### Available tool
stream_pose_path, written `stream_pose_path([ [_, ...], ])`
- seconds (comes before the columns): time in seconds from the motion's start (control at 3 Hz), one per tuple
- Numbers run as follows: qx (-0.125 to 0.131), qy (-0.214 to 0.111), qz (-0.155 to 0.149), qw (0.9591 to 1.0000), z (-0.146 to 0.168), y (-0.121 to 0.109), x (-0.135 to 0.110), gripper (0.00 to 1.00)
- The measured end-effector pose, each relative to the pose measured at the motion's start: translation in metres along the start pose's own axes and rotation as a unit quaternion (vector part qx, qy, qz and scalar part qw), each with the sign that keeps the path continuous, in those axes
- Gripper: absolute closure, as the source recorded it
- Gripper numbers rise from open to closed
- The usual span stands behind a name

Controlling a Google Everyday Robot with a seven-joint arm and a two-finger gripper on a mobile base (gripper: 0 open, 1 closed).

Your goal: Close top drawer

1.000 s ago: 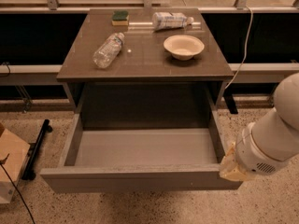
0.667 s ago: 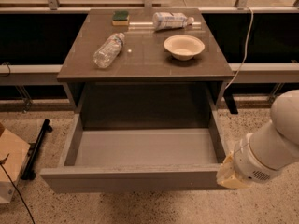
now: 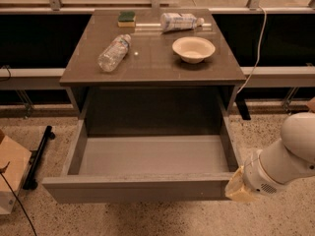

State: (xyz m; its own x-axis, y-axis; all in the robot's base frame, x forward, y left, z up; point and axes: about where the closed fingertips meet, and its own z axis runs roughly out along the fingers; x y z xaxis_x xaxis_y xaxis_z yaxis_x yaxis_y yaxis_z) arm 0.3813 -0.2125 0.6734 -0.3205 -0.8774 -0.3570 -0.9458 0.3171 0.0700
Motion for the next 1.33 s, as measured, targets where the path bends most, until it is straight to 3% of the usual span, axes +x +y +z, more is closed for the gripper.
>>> stream_pose_path([
  [1.0,0.021,-0.019,-0.010,0.9996,0.005,-0.013,-0.015,1.00],
  [1.33,0.047,-0.041,0.000,0.9981,0.009,-0.018,-0.018,1.00],
])
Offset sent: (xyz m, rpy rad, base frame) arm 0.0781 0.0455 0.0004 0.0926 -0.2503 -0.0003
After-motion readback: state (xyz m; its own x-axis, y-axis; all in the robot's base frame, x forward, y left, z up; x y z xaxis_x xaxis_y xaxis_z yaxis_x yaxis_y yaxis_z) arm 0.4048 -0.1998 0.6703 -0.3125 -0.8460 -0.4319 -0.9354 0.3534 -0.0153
